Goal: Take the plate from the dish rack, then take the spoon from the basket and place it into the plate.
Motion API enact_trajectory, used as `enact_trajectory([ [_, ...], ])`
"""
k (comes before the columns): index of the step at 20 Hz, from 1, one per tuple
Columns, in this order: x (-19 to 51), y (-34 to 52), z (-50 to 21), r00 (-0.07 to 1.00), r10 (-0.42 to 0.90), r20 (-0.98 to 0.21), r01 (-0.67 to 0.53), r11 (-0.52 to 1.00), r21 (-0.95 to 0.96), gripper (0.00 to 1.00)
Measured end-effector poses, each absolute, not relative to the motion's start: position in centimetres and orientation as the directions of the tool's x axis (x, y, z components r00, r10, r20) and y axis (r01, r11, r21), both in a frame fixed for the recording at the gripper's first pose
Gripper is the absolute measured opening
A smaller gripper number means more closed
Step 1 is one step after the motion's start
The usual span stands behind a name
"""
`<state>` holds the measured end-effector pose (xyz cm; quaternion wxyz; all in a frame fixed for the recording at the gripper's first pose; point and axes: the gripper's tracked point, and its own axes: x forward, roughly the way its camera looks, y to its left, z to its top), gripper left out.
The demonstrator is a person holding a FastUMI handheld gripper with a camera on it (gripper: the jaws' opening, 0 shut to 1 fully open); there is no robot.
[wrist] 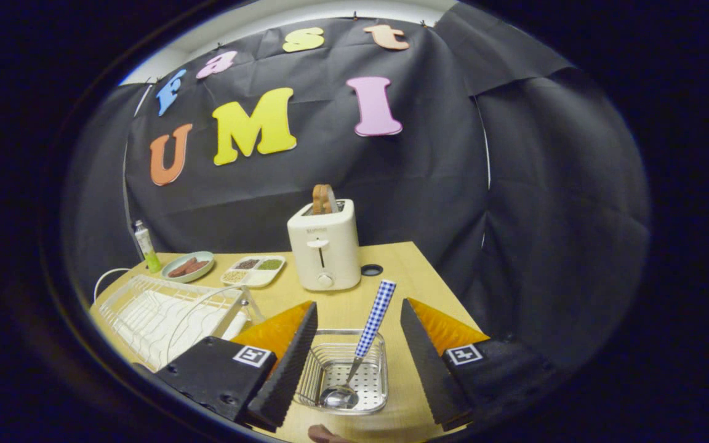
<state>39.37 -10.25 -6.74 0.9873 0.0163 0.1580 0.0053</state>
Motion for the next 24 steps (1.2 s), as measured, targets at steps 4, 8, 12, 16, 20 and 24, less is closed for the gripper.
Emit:
enact_trajectory([
  [4, 41.5, -9.9, -7.7, 0.930, 0.051, -0.363, -0.011, 0.994, 0.111, 0.64],
  [8, 42.3, -9.7, -8.7, 0.923, 0.047, -0.381, 0.010, 0.989, 0.148, 0.32],
  [12, 40.9, -9.1, -6.5, 0.945, 0.047, -0.324, 0.015, 0.983, 0.185, 0.18],
  [16, 39.2, -9.1, -2.9, 0.972, 0.012, -0.234, 0.021, 0.991, 0.135, 0.18],
  [20, 36.0, -8.0, 1.6, 0.988, 0.020, -0.152, -0.003, 0.994, 0.110, 0.18],
  [24, 30.8, -5.1, 6.0, 0.995, 0.068, -0.077, -0.057, 0.990, 0.131, 0.18],
])
